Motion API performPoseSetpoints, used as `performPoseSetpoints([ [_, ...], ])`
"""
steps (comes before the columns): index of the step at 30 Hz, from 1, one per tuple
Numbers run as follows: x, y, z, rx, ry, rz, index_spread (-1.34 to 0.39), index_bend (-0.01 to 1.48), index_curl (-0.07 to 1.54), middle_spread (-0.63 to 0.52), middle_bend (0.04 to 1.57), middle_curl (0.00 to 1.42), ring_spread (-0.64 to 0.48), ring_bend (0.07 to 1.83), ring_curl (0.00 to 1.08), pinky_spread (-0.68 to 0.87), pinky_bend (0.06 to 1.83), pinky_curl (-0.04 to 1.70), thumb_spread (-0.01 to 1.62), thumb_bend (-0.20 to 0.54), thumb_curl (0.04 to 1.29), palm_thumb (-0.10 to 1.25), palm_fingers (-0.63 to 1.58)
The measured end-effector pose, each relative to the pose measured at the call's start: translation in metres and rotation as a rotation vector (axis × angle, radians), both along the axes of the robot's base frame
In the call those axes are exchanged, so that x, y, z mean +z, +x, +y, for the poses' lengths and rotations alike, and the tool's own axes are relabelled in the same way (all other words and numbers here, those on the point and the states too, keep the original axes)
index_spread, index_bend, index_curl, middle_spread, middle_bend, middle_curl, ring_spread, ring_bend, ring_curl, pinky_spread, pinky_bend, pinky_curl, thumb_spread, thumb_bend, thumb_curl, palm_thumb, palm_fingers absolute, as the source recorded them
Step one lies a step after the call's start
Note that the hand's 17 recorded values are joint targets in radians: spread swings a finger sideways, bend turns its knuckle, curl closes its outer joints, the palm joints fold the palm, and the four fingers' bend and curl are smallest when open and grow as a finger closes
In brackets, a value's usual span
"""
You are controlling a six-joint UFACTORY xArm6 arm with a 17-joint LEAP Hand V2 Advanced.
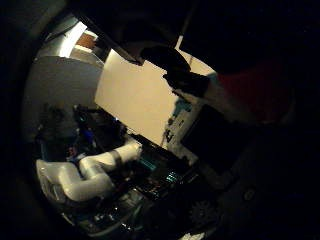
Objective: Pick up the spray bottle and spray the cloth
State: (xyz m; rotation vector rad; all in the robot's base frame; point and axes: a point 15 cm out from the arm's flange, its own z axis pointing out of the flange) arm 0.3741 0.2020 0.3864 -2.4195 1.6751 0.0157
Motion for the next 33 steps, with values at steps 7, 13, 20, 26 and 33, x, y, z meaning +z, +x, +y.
performPoseSetpoints([
  [7, 0.038, 0.007, 0.065, -0.005, 0.327, -0.023, -0.24, 1.11, 0.97, -0.15, 1.36, 0.87, -0.24, 1.34, 0.86, -0.21, 1.11, 1.20, 1.13, -0.013, 0.42, 1.04, 1.10],
  [13, 0.071, 0.019, 0.107, 0.017, 0.624, -0.056, -0.24, 1.11, 0.97, -0.15, 1.36, 0.87, -0.24, 1.34, 0.86, -0.21, 1.11, 1.20, 1.13, -0.011, 0.42, 1.06, 1.10],
  [20, 0.035, 0.015, 0.130, 0.042, 0.845, -0.018, -0.24, 1.11, 0.97, -0.15, 1.36, 0.87, -0.24, 1.34, 0.86, -0.21, 1.11, 1.19, 1.12, -0.013, 0.43, 1.08, 1.10],
  [26, 0.016, 0.022, 0.143, 0.082, 0.976, -0.057, -0.24, 1.12, 0.97, -0.14, 1.37, 0.86, -0.24, 1.35, 0.86, -0.21, 1.11, 1.19, 1.12, -0.012, 0.44, 1.08, 1.10],
  [33, -0.009, 0.032, 0.158, 0.111, 1.062, -0.083, -0.23, 1.12, 0.96, -0.14, 1.37, 0.85, -0.23, 1.35, 0.85, -0.20, 1.10, 1.20, 1.13, -0.012, 0.45, 1.08, 1.10],
])
